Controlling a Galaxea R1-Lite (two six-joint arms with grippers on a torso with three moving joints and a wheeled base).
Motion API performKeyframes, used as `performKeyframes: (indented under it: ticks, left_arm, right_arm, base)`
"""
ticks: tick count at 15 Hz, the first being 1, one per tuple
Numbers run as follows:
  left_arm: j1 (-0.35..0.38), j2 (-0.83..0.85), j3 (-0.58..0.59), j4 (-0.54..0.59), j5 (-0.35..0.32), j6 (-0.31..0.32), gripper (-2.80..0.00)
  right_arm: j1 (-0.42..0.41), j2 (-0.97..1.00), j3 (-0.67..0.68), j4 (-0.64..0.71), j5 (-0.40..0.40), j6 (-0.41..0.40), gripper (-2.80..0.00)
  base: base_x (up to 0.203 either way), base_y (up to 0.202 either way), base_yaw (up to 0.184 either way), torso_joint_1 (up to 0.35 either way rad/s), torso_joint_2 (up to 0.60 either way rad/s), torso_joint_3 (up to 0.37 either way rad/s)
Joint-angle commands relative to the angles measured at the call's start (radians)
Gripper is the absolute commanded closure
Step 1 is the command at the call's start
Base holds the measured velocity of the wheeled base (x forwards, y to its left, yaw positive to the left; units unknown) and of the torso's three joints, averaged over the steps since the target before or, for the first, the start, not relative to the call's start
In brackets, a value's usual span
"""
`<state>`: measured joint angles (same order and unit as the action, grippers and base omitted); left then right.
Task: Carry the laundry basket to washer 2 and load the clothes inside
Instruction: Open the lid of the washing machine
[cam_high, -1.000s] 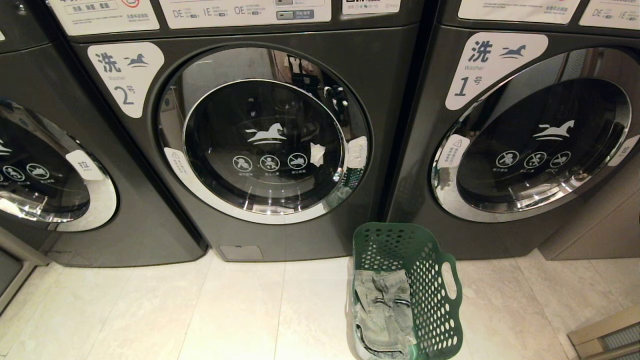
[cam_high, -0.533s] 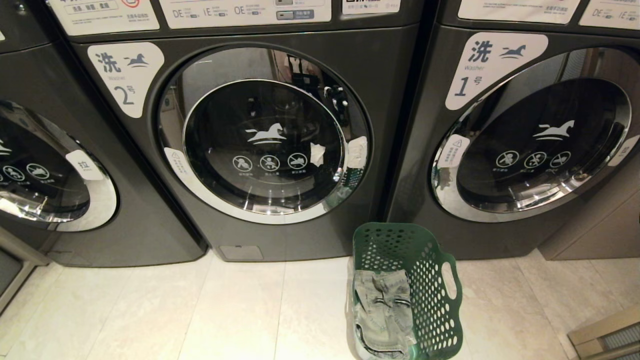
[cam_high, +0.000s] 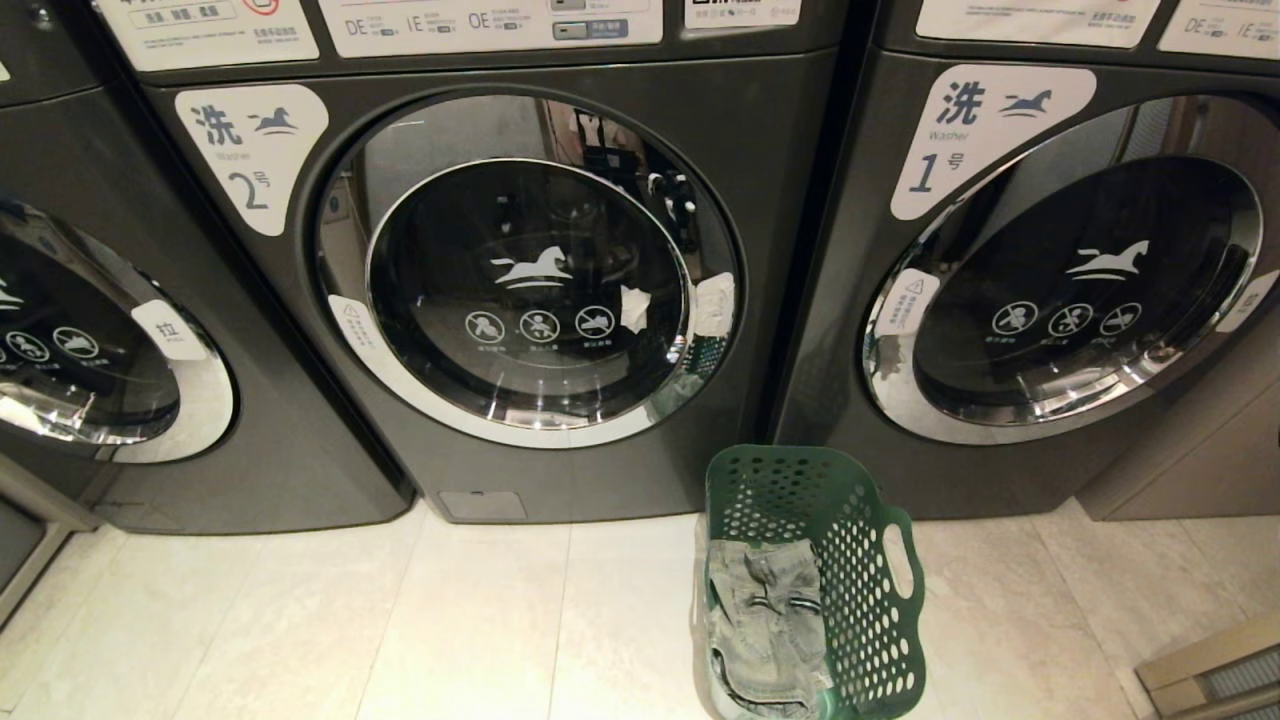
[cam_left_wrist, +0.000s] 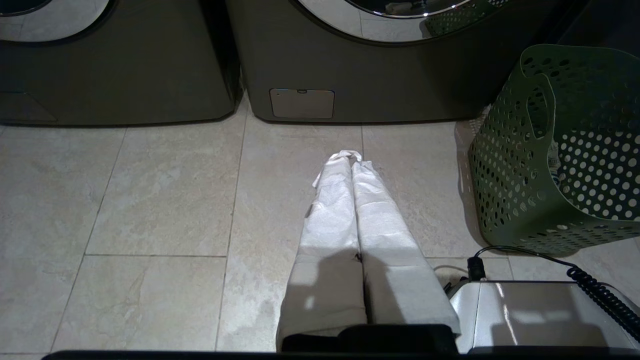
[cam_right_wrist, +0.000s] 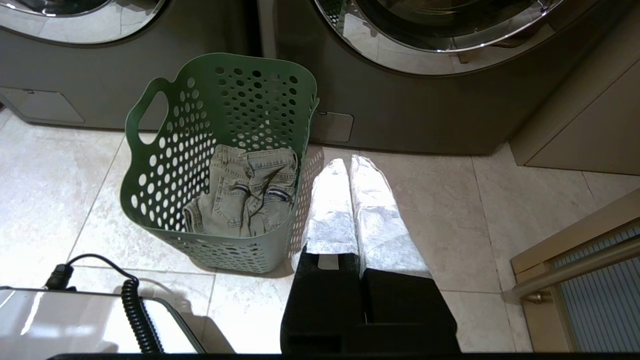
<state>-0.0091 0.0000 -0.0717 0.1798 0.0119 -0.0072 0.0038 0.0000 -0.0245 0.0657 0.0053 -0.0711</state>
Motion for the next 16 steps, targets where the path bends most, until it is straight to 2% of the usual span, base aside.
performKeyframes:
  ticks: [1,16]
  left_arm:
    - [0.0,0.002,0.0,0.001,0.0,0.001,0.0]
    - [0.0,0.002,0.0,0.001,0.0,0.003,0.0]
  right_arm:
    - [0.001,0.001,0.0,0.0,0.001,-0.001,0.0]
    - [0.001,0.001,0.0,0.0,0.001,0.01,0.0]
  base:
    - [0.0,0.0,0.0,0.0,0.0,0.0]
    - [0.0,0.0,0.0,0.0,0.0,0.0]
